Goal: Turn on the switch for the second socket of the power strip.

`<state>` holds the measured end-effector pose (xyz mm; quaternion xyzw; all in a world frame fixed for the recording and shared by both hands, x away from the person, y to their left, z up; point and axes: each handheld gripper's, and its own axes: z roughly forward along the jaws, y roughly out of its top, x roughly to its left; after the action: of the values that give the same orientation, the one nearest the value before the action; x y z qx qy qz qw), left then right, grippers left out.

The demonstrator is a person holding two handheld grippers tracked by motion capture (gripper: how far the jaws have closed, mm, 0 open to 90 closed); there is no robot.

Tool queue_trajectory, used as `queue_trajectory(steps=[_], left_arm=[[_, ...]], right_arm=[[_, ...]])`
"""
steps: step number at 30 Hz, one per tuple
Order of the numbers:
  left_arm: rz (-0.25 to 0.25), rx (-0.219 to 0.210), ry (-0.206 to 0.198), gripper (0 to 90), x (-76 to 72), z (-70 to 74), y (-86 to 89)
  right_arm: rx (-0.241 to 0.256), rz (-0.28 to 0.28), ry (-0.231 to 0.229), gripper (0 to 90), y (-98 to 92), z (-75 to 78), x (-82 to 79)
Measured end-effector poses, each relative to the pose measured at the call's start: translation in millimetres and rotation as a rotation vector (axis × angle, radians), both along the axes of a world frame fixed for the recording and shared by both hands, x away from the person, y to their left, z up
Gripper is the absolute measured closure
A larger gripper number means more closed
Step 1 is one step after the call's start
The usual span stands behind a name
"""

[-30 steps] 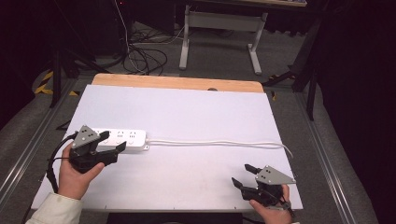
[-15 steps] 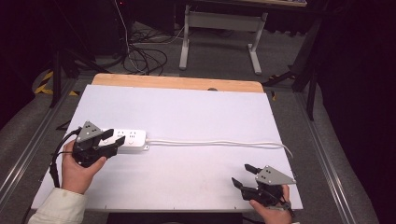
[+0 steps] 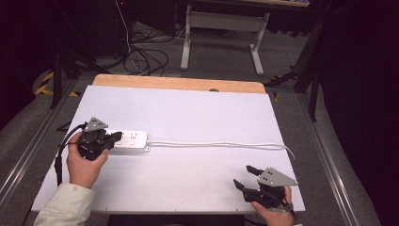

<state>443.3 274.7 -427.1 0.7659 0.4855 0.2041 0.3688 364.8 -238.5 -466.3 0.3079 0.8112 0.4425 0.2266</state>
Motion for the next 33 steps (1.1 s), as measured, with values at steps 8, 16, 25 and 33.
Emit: queue_trajectory(steps=[8, 16, 25, 33], left_arm=[[0.025, 0.080, 0.018, 89.8, 8.7, -8.3, -2.0], [0.025, 0.107, 0.075, 89.8, 15.8, -14.8, -1.8], [0.029, 0.101, 0.124, 89.8, 21.4, -20.5, -2.8], [0.026, 0.121, 0.137, 89.8, 21.8, -21.9, -3.1]], right_arm=[[0.006, -0.003, -0.001, 33.0, -0.6, 0.3, -0.1], [0.005, -0.001, 0.001, 33.0, -0.3, 0.1, -0.1], [0.006, 0.003, 0.003, 33.0, -0.2, -0.2, 0.1], [0.002, 0.006, 0.005, 33.0, 0.0, -0.3, 0.2]])
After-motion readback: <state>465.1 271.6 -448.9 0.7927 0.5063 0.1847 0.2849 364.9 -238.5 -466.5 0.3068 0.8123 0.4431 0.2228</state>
